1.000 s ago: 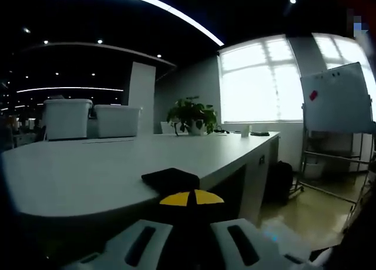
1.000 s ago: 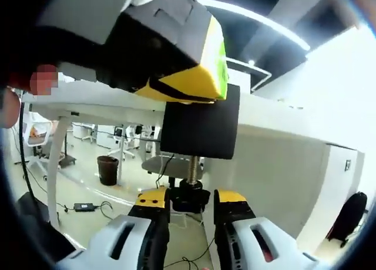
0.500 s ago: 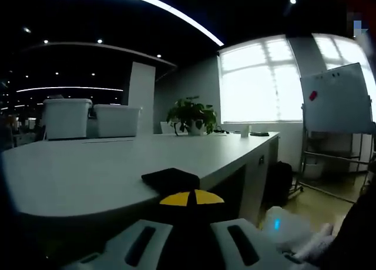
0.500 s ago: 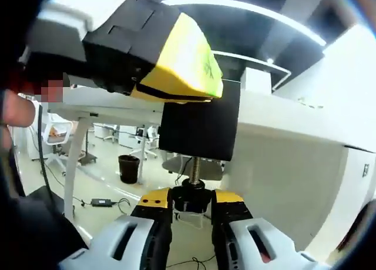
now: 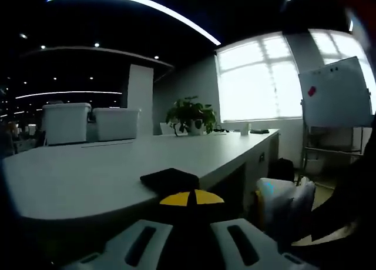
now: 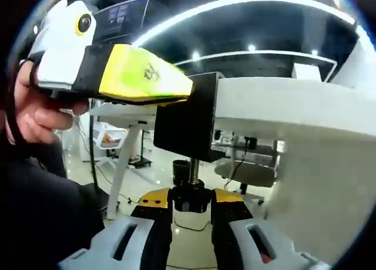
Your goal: Clamp the fixed fixture on the desktop, loosen the retaining clip, secure it to the edge of the desk, and tighten the retaining clip.
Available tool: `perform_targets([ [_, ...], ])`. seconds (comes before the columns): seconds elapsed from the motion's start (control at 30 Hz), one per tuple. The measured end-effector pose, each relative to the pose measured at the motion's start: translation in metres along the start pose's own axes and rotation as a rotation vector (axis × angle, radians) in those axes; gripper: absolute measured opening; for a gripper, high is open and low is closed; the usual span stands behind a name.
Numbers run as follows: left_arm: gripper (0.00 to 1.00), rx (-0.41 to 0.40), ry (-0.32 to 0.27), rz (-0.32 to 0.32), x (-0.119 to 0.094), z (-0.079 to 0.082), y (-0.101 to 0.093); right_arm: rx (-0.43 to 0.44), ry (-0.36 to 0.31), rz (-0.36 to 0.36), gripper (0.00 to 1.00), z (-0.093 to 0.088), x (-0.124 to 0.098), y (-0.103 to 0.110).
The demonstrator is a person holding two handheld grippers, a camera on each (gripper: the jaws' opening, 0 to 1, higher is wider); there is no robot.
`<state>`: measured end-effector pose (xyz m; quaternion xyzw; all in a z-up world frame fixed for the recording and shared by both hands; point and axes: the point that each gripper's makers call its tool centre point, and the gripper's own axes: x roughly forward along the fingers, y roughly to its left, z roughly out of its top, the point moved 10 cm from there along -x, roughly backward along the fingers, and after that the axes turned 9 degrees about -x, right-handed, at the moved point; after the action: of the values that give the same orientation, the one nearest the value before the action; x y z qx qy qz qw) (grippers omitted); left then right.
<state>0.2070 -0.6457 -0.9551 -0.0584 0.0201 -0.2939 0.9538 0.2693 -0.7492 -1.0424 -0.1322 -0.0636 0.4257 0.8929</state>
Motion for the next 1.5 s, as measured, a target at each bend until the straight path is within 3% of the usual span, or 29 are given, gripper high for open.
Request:
perform_targets([
  [0.07,0.01,-0.02,-0.004,-0.005,-0.001,-0.001,0.002,0.087,-0.025,0.096,0.24,-0.004,0.0,-0.007],
  [0.2,0.01,-0.045,-0.012,-0.001,-0.001,-0.002,0.001,0.055,-0.041,0.173,0.24,-0.006,0.003,-0.015],
  [0.37,0.01,-0.048,-0.01,0.004,0.0,-0.002,0.001,0.101,-0.066,0.272,0.24,-0.009,0.005,-0.022],
  [0.5,0.01,-0.048,-0.015,0.011,-0.001,-0.002,0.001,0.079,-0.076,0.306,0.24,-0.009,0.007,-0.024],
  [0.73,0.01,-0.047,-0.01,0.014,0.0,-0.001,0.001,0.081,-0.053,0.288,0.25,-0.006,0.005,-0.022],
  [0.83,0.01,-0.041,-0.013,0.014,0.0,-0.002,0.001,0.075,-0.033,0.234,0.25,-0.004,0.002,-0.017],
  [0.87,0.01,-0.034,-0.014,0.014,0.0,-0.002,0.001,0.109,-0.017,0.192,0.25,-0.004,0.0,-0.016],
  [0.93,0.01,-0.043,-0.011,0.008,0.001,-0.002,0.001,0.098,-0.008,0.134,0.27,-0.004,-0.003,-0.012],
  [1.07,0.01,-0.038,-0.009,0.007,0.002,-0.002,0.001,0.125,-0.011,0.0,0.41,0.0,-0.009,-0.002],
  [1.13,0.01,-0.04,-0.009,0.006,0.002,-0.002,0.001,0.086,0.01,-0.078,0.49,0.002,-0.01,0.0],
  [1.3,0.01,-0.045,-0.01,0.001,0.002,-0.002,0.001,0.015,0.092,-0.308,0.48,0.004,-0.01,0.023],
  [1.5,0.01,-0.056,-0.016,-0.007,0.002,-0.002,0.001,-0.04,0.091,-0.491,0.48,0.008,0.003,0.041],
])
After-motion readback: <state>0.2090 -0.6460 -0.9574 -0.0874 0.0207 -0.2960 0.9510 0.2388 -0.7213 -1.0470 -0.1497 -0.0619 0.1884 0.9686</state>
